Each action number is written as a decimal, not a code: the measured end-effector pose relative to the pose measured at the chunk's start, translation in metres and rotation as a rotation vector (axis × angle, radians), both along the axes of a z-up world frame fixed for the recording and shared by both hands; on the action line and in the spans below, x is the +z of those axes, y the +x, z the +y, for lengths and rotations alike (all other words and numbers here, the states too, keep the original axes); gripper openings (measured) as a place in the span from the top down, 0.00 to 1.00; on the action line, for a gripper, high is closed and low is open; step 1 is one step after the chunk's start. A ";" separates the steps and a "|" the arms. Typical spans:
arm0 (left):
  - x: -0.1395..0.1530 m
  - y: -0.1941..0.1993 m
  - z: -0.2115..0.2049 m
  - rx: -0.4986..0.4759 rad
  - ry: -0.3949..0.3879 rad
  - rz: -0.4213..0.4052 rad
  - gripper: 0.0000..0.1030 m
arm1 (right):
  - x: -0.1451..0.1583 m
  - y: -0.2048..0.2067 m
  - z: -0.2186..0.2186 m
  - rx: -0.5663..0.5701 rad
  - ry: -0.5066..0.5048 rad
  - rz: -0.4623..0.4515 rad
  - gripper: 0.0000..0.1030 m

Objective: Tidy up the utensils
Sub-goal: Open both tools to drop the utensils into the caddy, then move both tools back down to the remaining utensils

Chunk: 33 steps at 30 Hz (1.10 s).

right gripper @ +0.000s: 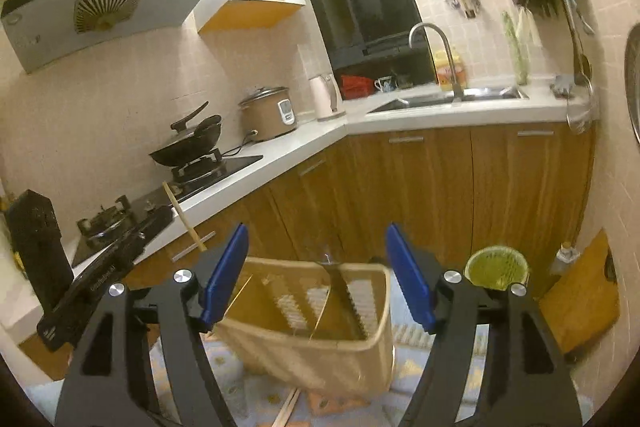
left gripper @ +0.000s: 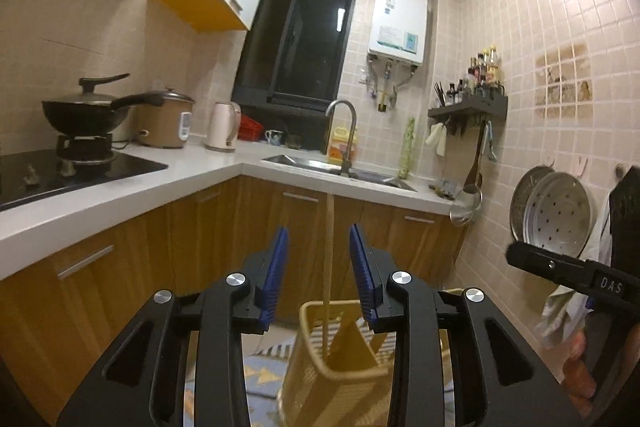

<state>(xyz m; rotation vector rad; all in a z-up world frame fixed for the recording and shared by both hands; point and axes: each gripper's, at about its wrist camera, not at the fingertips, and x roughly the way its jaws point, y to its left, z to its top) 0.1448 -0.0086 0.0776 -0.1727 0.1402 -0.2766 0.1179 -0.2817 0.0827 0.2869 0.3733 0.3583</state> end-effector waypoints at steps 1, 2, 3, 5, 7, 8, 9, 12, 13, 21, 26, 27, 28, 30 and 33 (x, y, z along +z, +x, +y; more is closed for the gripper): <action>0.004 -0.008 0.007 0.007 -0.005 -0.006 0.67 | 0.003 -0.007 -0.001 -0.002 -0.015 0.008 0.35; 0.010 -0.020 0.016 0.023 -0.005 -0.015 0.65 | 0.007 -0.014 -0.001 -0.005 -0.038 0.019 0.35; 0.016 -0.032 0.024 0.037 -0.004 -0.021 0.60 | 0.011 -0.024 -0.001 -0.011 -0.076 0.045 0.35; 0.025 -0.047 0.036 0.035 -0.003 -0.010 0.57 | 0.014 -0.035 -0.002 -0.001 -0.101 0.099 0.35; 0.033 -0.058 0.044 0.027 0.005 0.028 0.57 | 0.012 -0.042 -0.003 0.020 -0.121 0.204 0.35; 0.034 -0.063 0.046 -0.001 0.019 0.064 0.56 | 0.007 -0.044 -0.002 0.023 -0.136 0.276 0.35; 0.035 -0.063 0.046 -0.023 0.038 0.102 0.55 | 0.002 -0.044 -0.002 0.020 -0.146 0.324 0.35; 0.021 -0.059 0.035 -0.101 0.123 0.301 0.55 | -0.033 -0.041 0.002 0.010 -0.202 0.568 0.31; 0.011 -0.055 0.028 -0.143 0.147 0.389 0.55 | -0.050 -0.040 0.004 0.009 -0.219 0.659 0.26; -0.076 -0.047 -0.001 -0.296 0.253 0.792 0.61 | -0.105 -0.055 0.018 0.019 -0.266 0.799 0.28; -0.111 -0.044 0.004 -0.328 0.252 0.911 0.67 | -0.114 -0.050 0.021 0.037 -0.194 0.871 0.51; -0.115 -0.046 0.005 -0.340 0.258 0.926 0.70 | -0.114 -0.055 0.024 0.054 -0.187 0.874 0.52; -0.120 -0.048 0.004 -0.349 0.272 0.943 0.70 | -0.114 -0.059 0.030 0.068 -0.192 0.870 0.54; -0.128 -0.050 0.000 -0.355 0.293 0.963 0.70 | -0.109 -0.066 0.041 0.093 -0.221 0.852 0.58; -0.135 -0.050 -0.011 -0.385 0.287 0.968 0.70 | -0.102 -0.069 0.064 0.136 -0.231 0.836 0.58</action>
